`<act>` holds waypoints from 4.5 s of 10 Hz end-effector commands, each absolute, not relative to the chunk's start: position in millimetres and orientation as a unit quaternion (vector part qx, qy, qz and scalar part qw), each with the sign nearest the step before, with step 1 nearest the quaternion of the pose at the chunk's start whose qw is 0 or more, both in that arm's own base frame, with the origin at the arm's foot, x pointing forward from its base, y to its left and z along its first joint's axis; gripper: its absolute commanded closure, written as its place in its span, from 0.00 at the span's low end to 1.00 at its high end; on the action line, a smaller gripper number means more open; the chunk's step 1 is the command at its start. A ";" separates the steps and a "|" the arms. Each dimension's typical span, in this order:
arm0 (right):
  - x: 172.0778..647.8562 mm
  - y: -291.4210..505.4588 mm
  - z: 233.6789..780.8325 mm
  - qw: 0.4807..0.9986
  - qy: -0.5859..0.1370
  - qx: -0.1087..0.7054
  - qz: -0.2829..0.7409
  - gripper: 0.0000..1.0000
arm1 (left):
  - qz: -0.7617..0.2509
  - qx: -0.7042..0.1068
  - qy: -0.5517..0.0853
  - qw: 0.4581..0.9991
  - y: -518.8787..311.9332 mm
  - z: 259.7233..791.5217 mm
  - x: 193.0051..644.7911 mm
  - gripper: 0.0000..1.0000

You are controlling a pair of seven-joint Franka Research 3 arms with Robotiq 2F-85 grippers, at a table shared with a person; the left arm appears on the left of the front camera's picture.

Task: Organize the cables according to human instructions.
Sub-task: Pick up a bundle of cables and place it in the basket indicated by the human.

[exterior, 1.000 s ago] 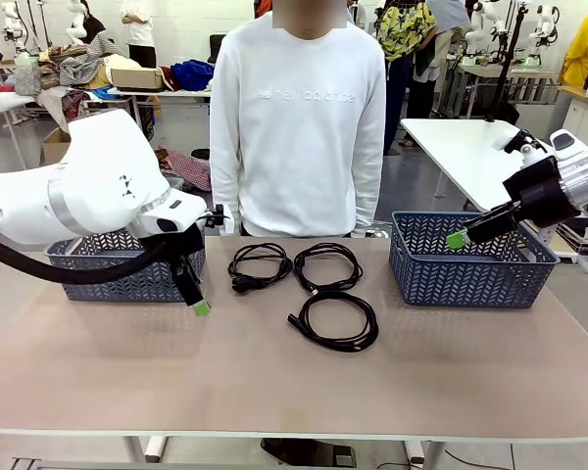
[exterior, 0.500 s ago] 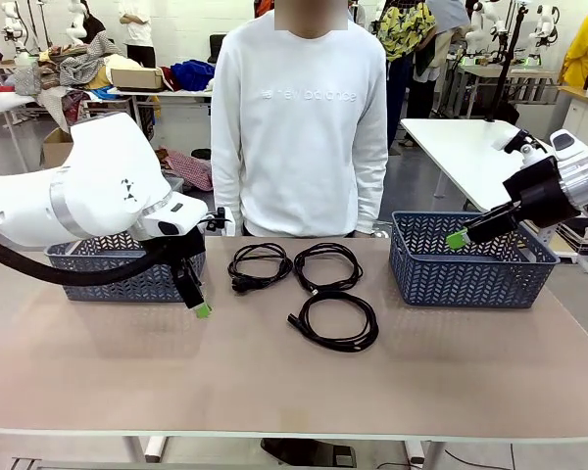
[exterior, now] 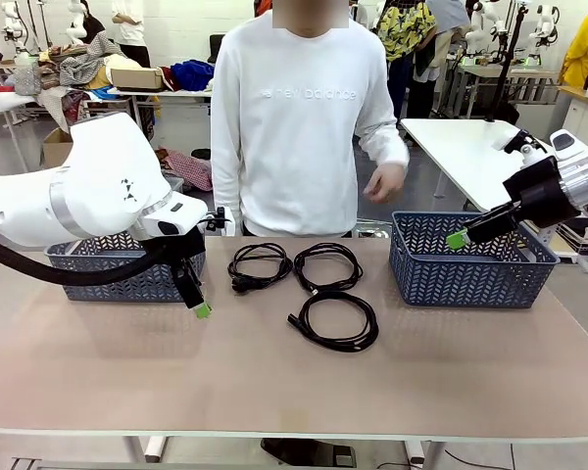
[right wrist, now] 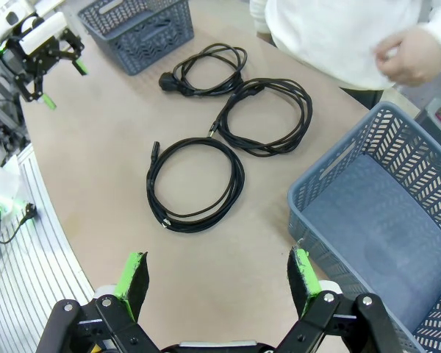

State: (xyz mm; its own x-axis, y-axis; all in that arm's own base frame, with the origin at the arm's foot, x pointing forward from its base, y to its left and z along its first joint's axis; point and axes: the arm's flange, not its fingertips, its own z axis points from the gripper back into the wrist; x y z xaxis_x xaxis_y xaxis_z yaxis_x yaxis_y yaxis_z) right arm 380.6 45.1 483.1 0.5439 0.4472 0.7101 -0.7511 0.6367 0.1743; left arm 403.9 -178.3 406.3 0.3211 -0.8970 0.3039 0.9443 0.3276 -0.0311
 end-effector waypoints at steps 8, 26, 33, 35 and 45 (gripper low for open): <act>384.3 44.3 483.3 0.837 -0.331 0.243 0.362 0.00 | -0.568 -0.103 -0.117 0.808 -177.3 407.0 403.7 0.00; 397.6 233.9 426.7 0.864 -0.189 0.089 0.459 0.00 | -0.568 -0.103 -0.117 0.808 -177.3 407.0 403.7 0.00; 394.6 229.9 418.2 0.858 -0.193 0.093 0.466 0.00 | -0.568 -0.103 -0.117 0.808 -177.3 407.0 403.7 0.00; 396.3 231.1 417.9 0.859 -0.190 0.094 0.466 0.00 | -0.568 -0.103 -0.117 0.808 -177.3 407.0 403.7 0.00; 422.5 330.5 364.0 0.848 -0.055 0.060 0.523 0.00 | -0.568 -0.103 -0.117 0.808 -177.3 407.0 403.7 0.00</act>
